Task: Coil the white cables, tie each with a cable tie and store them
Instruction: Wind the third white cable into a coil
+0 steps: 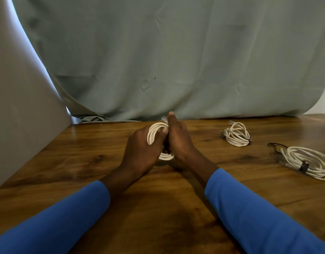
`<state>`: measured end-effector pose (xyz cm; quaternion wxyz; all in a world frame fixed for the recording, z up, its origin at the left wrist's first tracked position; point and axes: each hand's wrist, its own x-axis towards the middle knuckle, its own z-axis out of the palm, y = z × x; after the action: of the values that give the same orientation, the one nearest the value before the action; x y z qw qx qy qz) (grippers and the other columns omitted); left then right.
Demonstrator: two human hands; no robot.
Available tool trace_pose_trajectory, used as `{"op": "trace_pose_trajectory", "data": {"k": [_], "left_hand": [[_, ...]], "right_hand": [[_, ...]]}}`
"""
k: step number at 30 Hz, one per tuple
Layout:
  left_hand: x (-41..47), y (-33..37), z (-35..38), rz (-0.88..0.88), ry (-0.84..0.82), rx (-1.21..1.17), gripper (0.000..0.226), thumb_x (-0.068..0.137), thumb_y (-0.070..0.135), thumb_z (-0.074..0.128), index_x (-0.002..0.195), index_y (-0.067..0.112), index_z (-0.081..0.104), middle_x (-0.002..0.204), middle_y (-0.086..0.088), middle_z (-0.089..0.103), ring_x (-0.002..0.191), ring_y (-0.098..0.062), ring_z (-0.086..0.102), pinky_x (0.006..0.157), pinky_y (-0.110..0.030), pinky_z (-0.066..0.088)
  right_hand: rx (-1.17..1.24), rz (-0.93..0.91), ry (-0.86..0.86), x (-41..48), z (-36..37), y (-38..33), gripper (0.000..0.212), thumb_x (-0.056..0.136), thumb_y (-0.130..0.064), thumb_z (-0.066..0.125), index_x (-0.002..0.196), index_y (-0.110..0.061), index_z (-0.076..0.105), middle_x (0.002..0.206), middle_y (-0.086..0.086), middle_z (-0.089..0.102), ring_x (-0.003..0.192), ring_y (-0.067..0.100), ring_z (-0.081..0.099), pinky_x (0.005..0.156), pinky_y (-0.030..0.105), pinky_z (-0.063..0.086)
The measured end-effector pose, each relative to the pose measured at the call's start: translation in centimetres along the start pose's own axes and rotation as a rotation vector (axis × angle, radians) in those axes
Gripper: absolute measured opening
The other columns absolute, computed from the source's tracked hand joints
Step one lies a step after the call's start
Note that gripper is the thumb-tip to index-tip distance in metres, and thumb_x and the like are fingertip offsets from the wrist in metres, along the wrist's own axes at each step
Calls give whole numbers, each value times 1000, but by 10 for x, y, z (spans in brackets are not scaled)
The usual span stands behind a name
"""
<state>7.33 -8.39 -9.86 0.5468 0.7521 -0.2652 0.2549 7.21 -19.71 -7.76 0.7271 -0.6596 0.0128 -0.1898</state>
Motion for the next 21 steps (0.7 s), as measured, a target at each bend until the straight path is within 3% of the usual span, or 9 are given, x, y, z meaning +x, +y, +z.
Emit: {"op": "trace_pose_trajectory", "data": {"k": [6,8,10,11,13,14,15,18,21], "left_hand": [[-4,3,-3,-40,9,30,53,99,66,50,79,20,69,68,0,69,63,-14,66,60,-38,51],[-3,1,-6,-104,-43,-94,39,99,58,54,93,21,66,67,-6,69,60,-17,64,60,-37,50],[-1,-1,-7,-138,-104,-179,26,102,45,58,118,25,59,72,-11,71,61,-16,64,61,-34,50],[0,-3,-8,-103,-111,-164,23,103,39,59,121,25,59,73,-8,72,64,-11,66,63,-29,51],[1,-3,-11,60,-102,-12,12,105,29,60,108,20,66,78,5,72,70,-2,67,65,-16,47],[1,-3,-12,136,-94,71,13,105,27,59,101,18,68,79,8,72,73,-3,68,64,-15,46],[1,-4,-12,185,-80,119,16,105,27,59,97,17,68,78,9,71,73,-4,67,63,-17,45],[2,-3,-14,207,42,153,18,107,27,55,95,15,65,72,12,64,69,-2,64,60,-12,40],[2,1,-16,160,155,117,22,107,30,52,97,15,64,71,13,61,70,2,63,58,-10,40]], "right_hand": [[-145,-61,-107,-4,-9,1,60,111,-48,36,68,-14,60,51,-3,59,47,8,57,51,29,46],[-265,-78,-164,-3,-13,1,58,111,-48,33,68,-16,54,44,-8,50,38,3,46,49,29,34],[-309,-78,-207,-6,-13,0,48,112,-45,32,85,-16,59,55,-9,54,44,-1,48,51,24,33],[-293,-71,-210,-7,-12,1,43,112,-44,33,100,-15,61,66,-4,57,49,1,50,50,21,35],[-195,-32,-178,-9,-9,2,42,112,-43,35,124,-8,55,84,14,58,58,19,56,47,24,39],[-152,-20,-150,-10,-8,2,44,112,-43,36,127,-5,53,88,18,58,67,27,57,52,25,40],[-127,-16,-127,-9,-6,4,46,112,-42,37,125,-1,55,87,20,58,70,31,56,55,29,41],[-65,-34,-106,-12,-4,5,53,111,-44,41,96,2,64,59,11,55,48,23,52,50,27,43],[-172,-135,-67,-30,-10,7,56,110,-46,40,78,-7,65,61,9,59,55,18,58,58,30,48]]}}
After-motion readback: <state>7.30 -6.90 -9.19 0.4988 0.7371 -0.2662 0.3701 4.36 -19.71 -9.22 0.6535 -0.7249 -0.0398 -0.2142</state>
